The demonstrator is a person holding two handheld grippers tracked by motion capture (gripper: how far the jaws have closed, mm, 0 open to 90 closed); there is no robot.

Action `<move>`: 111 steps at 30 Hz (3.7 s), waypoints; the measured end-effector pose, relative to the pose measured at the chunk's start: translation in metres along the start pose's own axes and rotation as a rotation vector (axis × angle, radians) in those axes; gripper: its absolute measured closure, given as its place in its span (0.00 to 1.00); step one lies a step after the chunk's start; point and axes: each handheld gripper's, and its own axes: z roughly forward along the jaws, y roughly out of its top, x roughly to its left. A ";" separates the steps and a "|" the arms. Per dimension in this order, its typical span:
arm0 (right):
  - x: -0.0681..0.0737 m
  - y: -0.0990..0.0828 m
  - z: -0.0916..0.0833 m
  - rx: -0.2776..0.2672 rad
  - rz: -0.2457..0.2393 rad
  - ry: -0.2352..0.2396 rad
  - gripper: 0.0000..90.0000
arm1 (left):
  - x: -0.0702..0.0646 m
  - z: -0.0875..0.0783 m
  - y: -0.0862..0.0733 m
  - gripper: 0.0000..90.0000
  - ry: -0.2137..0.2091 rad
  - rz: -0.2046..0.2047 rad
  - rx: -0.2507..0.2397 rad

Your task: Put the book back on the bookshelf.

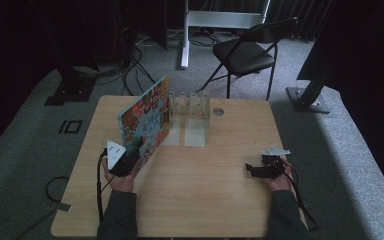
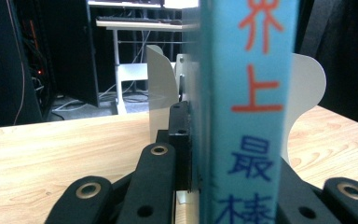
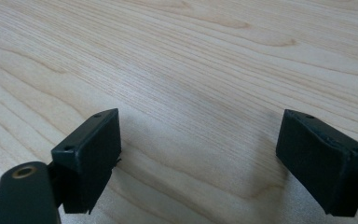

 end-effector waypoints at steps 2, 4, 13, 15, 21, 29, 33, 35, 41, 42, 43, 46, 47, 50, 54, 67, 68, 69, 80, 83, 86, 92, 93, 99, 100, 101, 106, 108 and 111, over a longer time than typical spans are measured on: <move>0.000 0.000 0.000 0.000 0.000 0.000 0.15 | -0.001 0.001 0.000 0.90 0.003 0.000 -0.002; 0.000 0.000 0.000 0.000 0.000 0.000 0.15 | -0.002 0.002 0.000 0.90 0.010 0.005 -0.001; 0.000 0.000 0.000 -0.002 0.003 0.002 0.15 | -0.006 0.005 0.003 0.90 0.038 0.019 -0.001; 0.000 0.000 0.000 -0.002 0.002 0.002 0.15 | -0.006 0.006 0.003 0.90 0.042 0.017 -0.004; -0.001 0.000 0.000 -0.001 0.003 0.004 0.15 | -0.008 0.008 0.004 0.90 0.057 0.019 -0.007; -0.001 0.000 0.000 -0.002 0.003 0.005 0.15 | -0.008 0.014 0.003 0.90 0.074 -0.008 -0.014; -0.001 0.000 0.000 -0.002 0.004 0.006 0.15 | -0.010 0.016 0.002 0.90 0.080 -0.005 -0.014; -0.001 0.000 0.000 -0.002 0.003 0.006 0.15 | -0.011 0.017 0.002 0.90 0.087 -0.006 -0.013; -0.001 0.000 0.000 -0.002 0.002 0.006 0.15 | -0.016 0.020 0.001 0.90 0.111 -0.009 -0.019; -0.001 0.000 0.000 -0.002 0.002 0.006 0.15 | -0.017 0.021 0.001 0.90 0.116 -0.009 -0.020; -0.001 0.000 0.000 -0.002 0.004 0.006 0.15 | -0.017 0.021 0.001 0.90 0.120 -0.010 -0.023; -0.001 0.000 0.000 -0.002 0.004 0.007 0.15 | -0.018 0.023 0.001 0.90 0.122 -0.018 -0.027; -0.001 0.000 0.000 -0.002 0.005 0.007 0.15 | -0.019 0.024 0.001 0.90 0.123 -0.025 -0.028; -0.001 0.000 0.000 -0.002 0.005 0.008 0.15 | -0.021 0.026 -0.001 0.90 0.133 -0.025 -0.028; -0.001 0.000 0.000 -0.002 0.005 0.009 0.15 | -0.022 0.028 -0.003 0.90 0.150 -0.033 -0.032; -0.001 0.001 0.000 -0.003 0.006 0.012 0.15 | -0.032 0.032 -0.005 0.90 0.193 -0.016 -0.049; -0.001 0.001 0.000 -0.003 0.006 0.012 0.15 | -0.033 0.033 -0.005 0.90 0.191 -0.014 -0.050; -0.001 0.001 0.000 -0.003 0.006 0.012 0.15 | -0.034 0.034 -0.005 0.90 0.194 -0.008 -0.049; -0.002 0.001 0.000 -0.003 0.005 0.015 0.15 | -0.042 0.041 -0.006 0.90 0.214 0.026 -0.063; -0.002 0.001 0.000 -0.004 0.006 0.015 0.15 | -0.042 0.043 -0.008 0.90 0.212 0.023 -0.072; -0.002 0.001 0.000 -0.004 0.006 0.015 0.15 | -0.043 0.044 -0.007 0.90 0.226 0.032 -0.066; -0.002 0.001 0.000 -0.004 0.005 0.016 0.15 | -0.047 0.046 -0.008 0.90 0.241 0.041 -0.067; -0.002 0.001 0.000 -0.004 0.005 0.016 0.15 | -0.047 0.046 -0.009 0.90 0.243 0.050 -0.065; -0.002 0.001 0.000 -0.004 0.004 0.015 0.15 | -0.047 0.046 -0.011 0.90 0.238 0.053 -0.057; -0.002 0.001 0.000 -0.004 0.004 0.015 0.15 | -0.046 0.045 -0.011 0.90 0.235 0.053 -0.054; -0.002 0.001 0.000 -0.004 0.004 0.015 0.15 | -0.045 0.045 -0.011 0.90 0.233 0.051 -0.051; -0.002 0.001 0.001 -0.004 0.003 0.014 0.15 | -0.042 0.041 -0.014 0.89 0.225 0.040 -0.040; -0.001 0.001 0.001 -0.004 0.002 0.013 0.15 | -0.041 0.039 -0.016 0.89 0.223 0.038 -0.035; -0.001 0.001 0.001 -0.003 0.002 0.013 0.15 | -0.038 0.036 -0.018 0.89 0.219 0.017 -0.031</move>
